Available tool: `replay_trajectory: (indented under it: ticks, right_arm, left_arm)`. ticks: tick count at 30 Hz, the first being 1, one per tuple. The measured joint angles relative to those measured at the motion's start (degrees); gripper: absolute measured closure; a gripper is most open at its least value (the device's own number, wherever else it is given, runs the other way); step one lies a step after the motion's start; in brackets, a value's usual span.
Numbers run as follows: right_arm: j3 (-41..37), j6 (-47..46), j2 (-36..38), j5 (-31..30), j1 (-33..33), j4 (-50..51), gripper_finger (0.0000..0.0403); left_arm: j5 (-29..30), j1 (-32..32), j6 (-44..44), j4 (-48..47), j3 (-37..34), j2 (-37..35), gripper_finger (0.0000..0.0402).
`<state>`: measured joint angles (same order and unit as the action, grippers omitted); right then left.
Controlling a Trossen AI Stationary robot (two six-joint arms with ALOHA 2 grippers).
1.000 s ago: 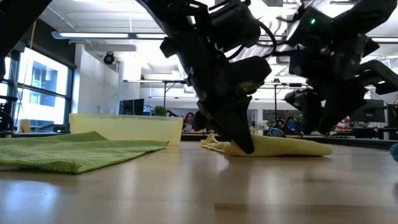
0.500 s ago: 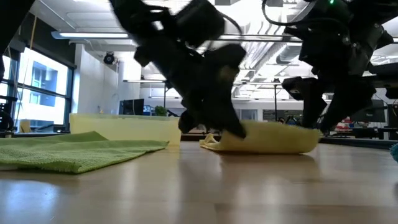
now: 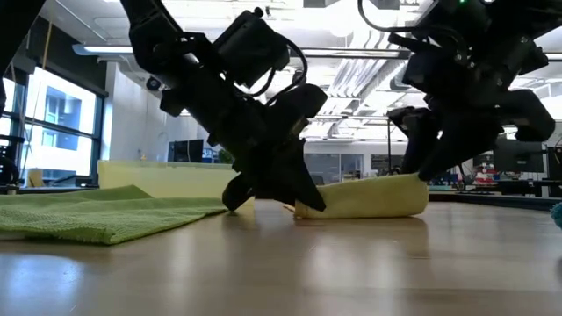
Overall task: Roll microfiber towels into tight, uniform cylinder then place into a basket
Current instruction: Roll the yellow microfiber towel
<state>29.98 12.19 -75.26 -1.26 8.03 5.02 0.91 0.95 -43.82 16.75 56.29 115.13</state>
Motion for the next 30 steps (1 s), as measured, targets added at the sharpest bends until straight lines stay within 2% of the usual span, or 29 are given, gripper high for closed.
replay_trajectory:
  ticks: [14,18,24,30]
  right_arm:
    - [0.0,-7.0,-6.2,0.0,-0.2,-3.2,0.0278]
    - [0.0,-8.3,-7.1,-0.2,-0.2,-3.7,0.0310]
    - [0.0,-12.7,-7.1,0.8,-0.2,-3.3,0.0393]
    - [0.0,-22.7,-7.1,2.2,-1.2,0.8,0.0391]
  left_arm:
    - [1.3,0.0,-2.5,-0.2,0.0,0.0,0.0401]
    - [1.3,0.0,-2.5,-0.3,0.0,0.0,0.0396]
    - [1.3,-0.1,-2.7,-0.2,0.0,0.0,0.0384]
    - [2.7,-1.3,0.1,3.1,0.0,0.2,0.0369]
